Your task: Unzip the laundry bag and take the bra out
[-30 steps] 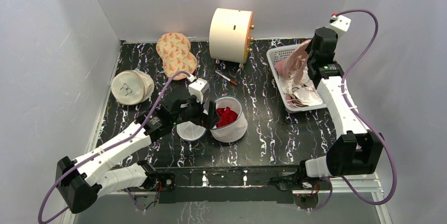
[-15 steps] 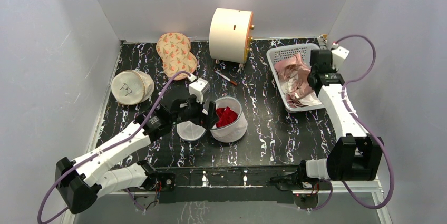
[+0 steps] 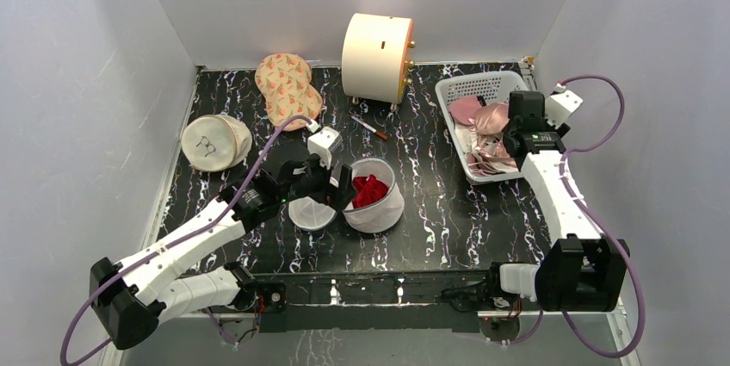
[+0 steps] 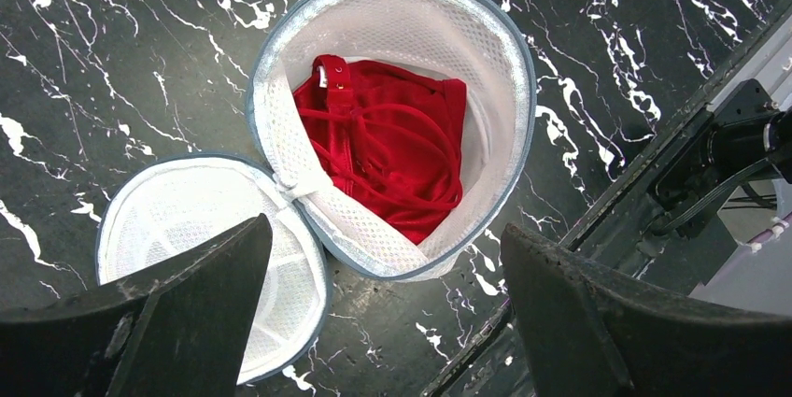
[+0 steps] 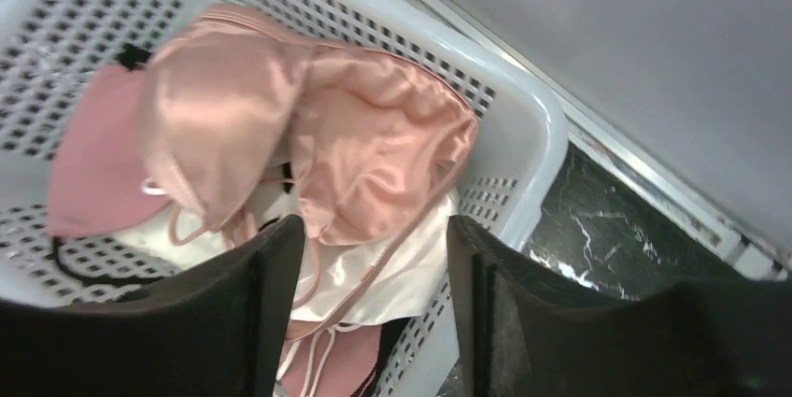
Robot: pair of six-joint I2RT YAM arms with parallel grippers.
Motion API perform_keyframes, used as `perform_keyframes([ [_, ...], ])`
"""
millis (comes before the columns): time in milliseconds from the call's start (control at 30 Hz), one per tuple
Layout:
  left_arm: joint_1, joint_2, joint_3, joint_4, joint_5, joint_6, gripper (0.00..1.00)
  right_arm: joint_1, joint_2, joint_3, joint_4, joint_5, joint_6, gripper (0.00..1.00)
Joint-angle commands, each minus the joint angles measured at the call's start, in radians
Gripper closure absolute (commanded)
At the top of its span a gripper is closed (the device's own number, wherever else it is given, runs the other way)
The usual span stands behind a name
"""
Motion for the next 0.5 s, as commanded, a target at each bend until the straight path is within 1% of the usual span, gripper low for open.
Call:
perform_keyframes([
  [0,-0.004,0.025,0.044,0.013,0.015,0.013,0.08,-0.004,-0.083,0.118,0.129,-0.211,-0.116,0.33],
  [33,-0.004,0.029,0.043,0.014,0.017,0.013,0.08,-0.005,-0.099,0.12,0.176,-0.379,-0.152,0.26],
  [100,-0.004,0.036,0.042,0.015,0.018,0.01,0.08,-0.004,-0.107,0.12,0.235,-0.713,-0.189,0.19],
  [167,-0.004,0.038,0.042,0.012,0.018,0.008,0.08,-0.004,-0.105,0.098,0.308,-0.952,-0.176,0.16],
  [200,-0.005,0.037,0.042,0.012,0.018,0.007,0.08,-0.002,-0.105,0.081,0.348,-1.038,-0.156,0.16],
  [300,-0.004,0.03,0.04,0.007,0.009,0.001,0.08,0.015,-0.109,0.037,0.468,-1.237,-0.124,0.14],
  [367,-0.004,0.019,0.038,0.007,-0.002,-0.002,0.08,0.08,-0.104,0.04,0.499,-1.325,-0.152,0.14],
  [400,-0.003,0.015,0.037,0.008,-0.007,-0.003,0.08,0.127,-0.101,0.051,0.482,-1.337,-0.185,0.15],
  [433,-0.004,0.012,0.036,0.005,-0.017,-0.006,0.08,0.233,-0.092,0.079,0.417,-1.314,-0.247,0.15],
  [467,-0.004,0.009,0.036,0.003,-0.029,-0.007,0.08,0.28,-0.084,0.091,0.386,-1.292,-0.27,0.15],
])
